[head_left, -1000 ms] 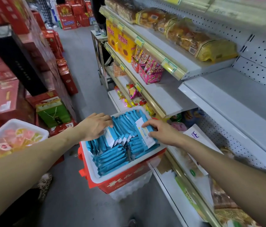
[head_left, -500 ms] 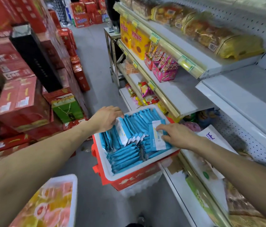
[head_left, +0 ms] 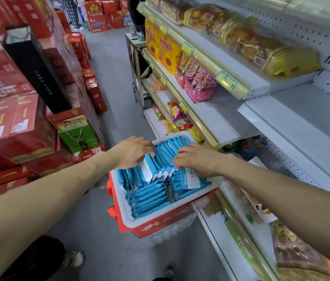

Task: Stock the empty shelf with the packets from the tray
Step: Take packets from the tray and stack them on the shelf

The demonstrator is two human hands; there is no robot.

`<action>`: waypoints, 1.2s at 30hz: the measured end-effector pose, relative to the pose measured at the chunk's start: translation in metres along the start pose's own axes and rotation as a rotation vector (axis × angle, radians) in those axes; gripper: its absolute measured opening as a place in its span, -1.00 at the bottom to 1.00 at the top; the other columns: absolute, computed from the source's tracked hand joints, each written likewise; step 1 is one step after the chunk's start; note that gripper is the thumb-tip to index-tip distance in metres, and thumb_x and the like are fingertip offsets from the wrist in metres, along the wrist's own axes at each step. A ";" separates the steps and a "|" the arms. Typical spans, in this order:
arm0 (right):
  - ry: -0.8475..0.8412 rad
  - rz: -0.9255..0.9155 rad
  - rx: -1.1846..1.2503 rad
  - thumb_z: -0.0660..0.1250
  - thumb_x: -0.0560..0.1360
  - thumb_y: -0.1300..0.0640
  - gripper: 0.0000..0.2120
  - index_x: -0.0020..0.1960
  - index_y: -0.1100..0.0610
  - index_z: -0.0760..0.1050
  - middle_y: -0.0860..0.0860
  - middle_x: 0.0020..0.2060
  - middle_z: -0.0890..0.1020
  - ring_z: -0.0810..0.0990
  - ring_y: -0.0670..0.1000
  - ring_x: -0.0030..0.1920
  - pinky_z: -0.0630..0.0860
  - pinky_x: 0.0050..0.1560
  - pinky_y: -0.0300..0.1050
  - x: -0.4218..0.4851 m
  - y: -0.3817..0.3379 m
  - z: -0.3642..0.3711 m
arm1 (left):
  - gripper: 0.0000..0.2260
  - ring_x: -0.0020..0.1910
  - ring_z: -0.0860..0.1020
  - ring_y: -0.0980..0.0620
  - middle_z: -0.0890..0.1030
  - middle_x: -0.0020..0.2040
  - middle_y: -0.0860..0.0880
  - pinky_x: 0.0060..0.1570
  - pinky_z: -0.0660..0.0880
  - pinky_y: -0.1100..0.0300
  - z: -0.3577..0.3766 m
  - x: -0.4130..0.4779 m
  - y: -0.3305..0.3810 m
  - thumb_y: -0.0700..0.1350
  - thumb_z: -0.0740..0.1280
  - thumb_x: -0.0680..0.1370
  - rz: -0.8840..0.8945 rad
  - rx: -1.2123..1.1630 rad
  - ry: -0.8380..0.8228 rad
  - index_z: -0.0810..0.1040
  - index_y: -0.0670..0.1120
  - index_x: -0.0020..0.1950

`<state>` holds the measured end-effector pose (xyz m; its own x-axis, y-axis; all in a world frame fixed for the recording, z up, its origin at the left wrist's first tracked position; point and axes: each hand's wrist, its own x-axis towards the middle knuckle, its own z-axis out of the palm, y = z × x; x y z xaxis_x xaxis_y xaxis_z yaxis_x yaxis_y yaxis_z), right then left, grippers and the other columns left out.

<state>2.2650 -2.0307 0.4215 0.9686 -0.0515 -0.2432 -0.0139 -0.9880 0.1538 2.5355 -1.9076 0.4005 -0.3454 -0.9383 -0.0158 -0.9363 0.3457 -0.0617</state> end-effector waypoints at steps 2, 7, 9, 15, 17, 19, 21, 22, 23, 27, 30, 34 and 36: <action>0.013 -0.033 -0.044 0.43 0.39 0.26 -0.51 0.17 -0.13 0.37 -0.19 0.13 0.51 0.41 -0.05 0.18 0.39 0.09 -0.04 0.001 0.002 -0.001 | -0.69 0.18 0.50 -0.03 0.56 0.26 0.08 0.06 0.50 -0.03 0.000 -0.004 0.000 -0.18 0.31 0.55 0.000 -0.002 -0.014 0.54 0.09 0.25; -0.016 -0.054 -0.131 0.46 0.42 0.18 -0.49 0.27 -0.12 0.38 -0.13 0.16 0.51 0.43 -0.02 0.21 0.41 0.19 0.01 0.003 0.004 0.002 | -0.61 0.24 0.50 -0.05 0.53 0.34 0.05 0.18 0.50 -0.05 -0.001 -0.010 0.001 -0.19 0.32 0.55 -0.006 -0.019 -0.053 0.51 0.08 0.35; -0.043 -0.056 -0.158 0.47 0.42 0.12 -0.53 0.26 -0.13 0.43 -0.11 0.12 0.50 0.43 0.01 0.18 0.41 0.20 0.04 0.002 0.005 0.003 | -0.59 0.28 0.48 -0.04 0.49 0.37 0.04 0.21 0.49 -0.06 -0.002 -0.010 0.001 -0.16 0.33 0.56 -0.004 -0.017 -0.077 0.47 0.12 0.38; -0.010 -0.051 -0.209 0.41 0.48 0.11 -0.73 0.15 -0.09 0.53 -0.07 0.03 0.50 0.43 0.05 0.14 0.40 0.23 0.05 -0.007 0.010 -0.001 | -0.63 0.27 0.44 -0.02 0.47 0.34 0.04 0.22 0.48 0.00 -0.001 -0.008 0.001 -0.06 0.39 0.55 0.006 0.011 -0.092 0.47 0.14 0.34; 0.035 -0.039 -0.199 0.35 0.50 0.10 -0.83 0.07 -0.07 0.48 -0.10 0.02 0.53 0.46 0.03 0.12 0.39 0.25 0.02 -0.010 0.013 -0.005 | -0.65 0.27 0.42 -0.01 0.47 0.34 0.06 0.21 0.48 0.00 0.000 -0.006 0.000 -0.01 0.40 0.54 0.013 0.031 -0.100 0.48 0.14 0.31; 0.062 -0.004 -0.134 0.29 0.52 0.11 -0.88 0.01 -0.08 0.40 -0.13 -0.05 0.55 0.48 -0.01 0.04 0.39 0.22 -0.04 -0.013 0.016 -0.014 | -0.67 0.27 0.41 0.00 0.48 0.32 0.09 0.19 0.47 0.01 0.001 -0.005 0.000 0.04 0.40 0.54 0.018 0.050 -0.103 0.48 0.14 0.29; 0.065 0.064 -0.034 0.25 0.53 0.12 -0.85 -0.02 -0.08 0.30 -0.12 -0.13 0.54 0.50 0.01 -0.07 0.45 0.11 -0.01 -0.016 0.017 -0.024 | -0.71 0.26 0.42 0.02 0.51 0.29 0.11 0.17 0.46 0.03 0.001 -0.004 -0.001 0.07 0.39 0.55 0.022 0.067 -0.107 0.48 0.15 0.26; 0.058 0.105 0.041 0.25 0.53 0.14 -0.82 -0.02 -0.07 0.26 -0.09 -0.15 0.54 0.50 0.03 -0.12 0.49 0.04 0.02 -0.018 0.016 -0.028 | -0.73 0.27 0.42 0.03 0.53 0.27 0.13 0.18 0.44 0.04 0.000 -0.003 -0.002 0.08 0.38 0.55 0.024 0.077 -0.113 0.48 0.15 0.24; 0.046 0.142 0.129 0.26 0.54 0.14 -0.79 -0.01 -0.06 0.23 -0.06 -0.16 0.53 0.50 0.05 -0.15 0.53 -0.03 0.06 -0.020 0.015 -0.031 | -0.74 0.27 0.43 0.04 0.55 0.25 0.15 0.19 0.43 0.06 -0.001 -0.002 -0.002 0.09 0.38 0.55 0.027 0.084 -0.122 0.48 0.16 0.22; 0.036 0.188 0.290 0.24 0.60 0.14 -0.78 -0.04 -0.02 0.18 -0.03 -0.19 0.49 0.49 0.02 -0.21 0.55 -0.19 0.10 -0.028 0.003 -0.029 | -0.83 0.26 0.47 0.03 0.61 0.16 0.12 0.24 0.40 0.06 -0.004 0.000 -0.001 0.06 0.35 0.57 0.027 0.074 -0.153 0.45 0.13 0.13; 0.038 0.135 0.275 0.19 0.61 0.17 -0.79 -0.10 -0.07 0.20 -0.10 -0.19 0.44 0.44 -0.01 -0.18 0.53 -0.16 0.06 -0.031 -0.005 -0.010 | -0.86 0.13 0.49 0.02 0.60 0.02 0.12 0.19 0.39 0.07 -0.007 -0.002 -0.003 0.03 0.32 0.57 0.043 0.052 -0.166 0.36 0.15 0.02; 0.003 0.120 0.314 0.22 0.54 0.26 -0.72 0.01 -0.14 0.34 -0.15 -0.07 0.48 0.43 -0.04 -0.01 0.52 0.04 0.01 -0.035 -0.004 0.004 | -0.80 -0.08 0.45 0.06 0.52 -0.12 0.15 0.09 0.36 0.11 -0.015 -0.009 -0.006 -0.02 0.36 0.58 0.032 -0.032 -0.145 0.32 0.13 -0.05; -0.038 0.139 0.364 0.22 0.50 0.30 -0.64 0.08 -0.17 0.39 -0.16 -0.01 0.50 0.42 -0.05 0.06 0.50 0.13 0.02 -0.037 -0.001 0.004 | -0.79 -0.12 0.45 0.05 0.50 -0.14 0.15 0.06 0.38 0.09 -0.019 -0.011 -0.007 -0.05 0.38 0.58 0.002 -0.114 -0.130 0.33 0.11 -0.05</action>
<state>2.2285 -2.0288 0.4266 0.9415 -0.1875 -0.2799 -0.2385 -0.9578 -0.1603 2.5447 -1.8994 0.4201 -0.3433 -0.9280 -0.1448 -0.9392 0.3393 0.0518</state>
